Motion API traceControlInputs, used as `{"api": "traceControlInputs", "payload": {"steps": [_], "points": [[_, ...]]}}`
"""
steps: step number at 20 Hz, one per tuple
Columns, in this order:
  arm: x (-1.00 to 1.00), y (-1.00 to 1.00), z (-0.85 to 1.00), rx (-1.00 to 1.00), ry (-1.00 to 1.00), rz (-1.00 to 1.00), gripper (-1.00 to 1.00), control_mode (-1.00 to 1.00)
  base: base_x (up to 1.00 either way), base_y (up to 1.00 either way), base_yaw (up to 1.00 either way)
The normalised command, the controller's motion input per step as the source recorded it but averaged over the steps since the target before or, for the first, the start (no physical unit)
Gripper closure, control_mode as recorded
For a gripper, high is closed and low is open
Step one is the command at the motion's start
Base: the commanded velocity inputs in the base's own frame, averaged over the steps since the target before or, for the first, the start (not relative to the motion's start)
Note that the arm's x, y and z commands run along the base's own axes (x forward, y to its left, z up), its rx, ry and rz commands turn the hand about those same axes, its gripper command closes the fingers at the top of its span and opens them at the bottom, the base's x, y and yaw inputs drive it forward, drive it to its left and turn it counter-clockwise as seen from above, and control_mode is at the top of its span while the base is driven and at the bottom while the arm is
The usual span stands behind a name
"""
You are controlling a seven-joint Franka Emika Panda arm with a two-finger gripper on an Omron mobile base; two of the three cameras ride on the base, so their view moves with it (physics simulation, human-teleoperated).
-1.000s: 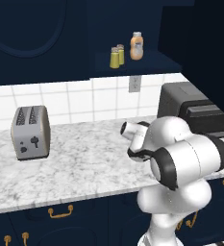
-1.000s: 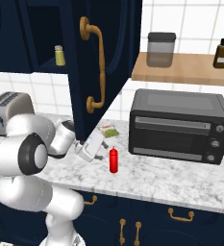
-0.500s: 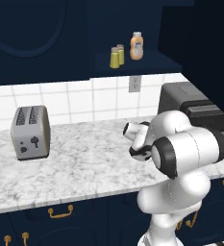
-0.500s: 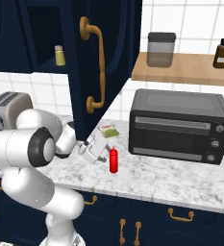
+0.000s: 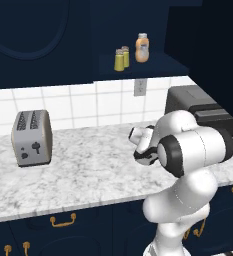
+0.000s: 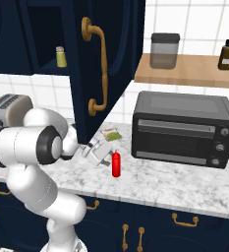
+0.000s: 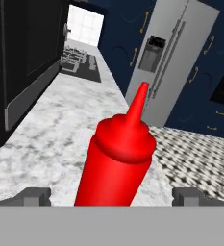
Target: Put the shaker and condiment bottle from the counter next to their counterparts in the cabinet.
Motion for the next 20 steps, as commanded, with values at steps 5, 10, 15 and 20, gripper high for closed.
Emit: {"api": "traceControlInputs", "payload": {"steps": [5, 10, 15, 20], "points": [[-0.01, -0.03, -0.03, 0.00, 0.09, -0.03, -1.00, -1.00, 0.00, 0.00, 0.00], [-0.01, -0.31, 0.00, 0.00, 0.01, 0.00, -1.00, -1.00, 0.00, 0.00, 0.00], [-0.06, -0.30, 0.00, 0.00, 0.00, 0.00, 1.00, -1.00, 0.00, 0.00, 0.00], [-0.05, -0.05, 0.11, 0.00, -0.06, 0.06, 1.00, -1.00, 0.00, 0.00, 0.00]]}}
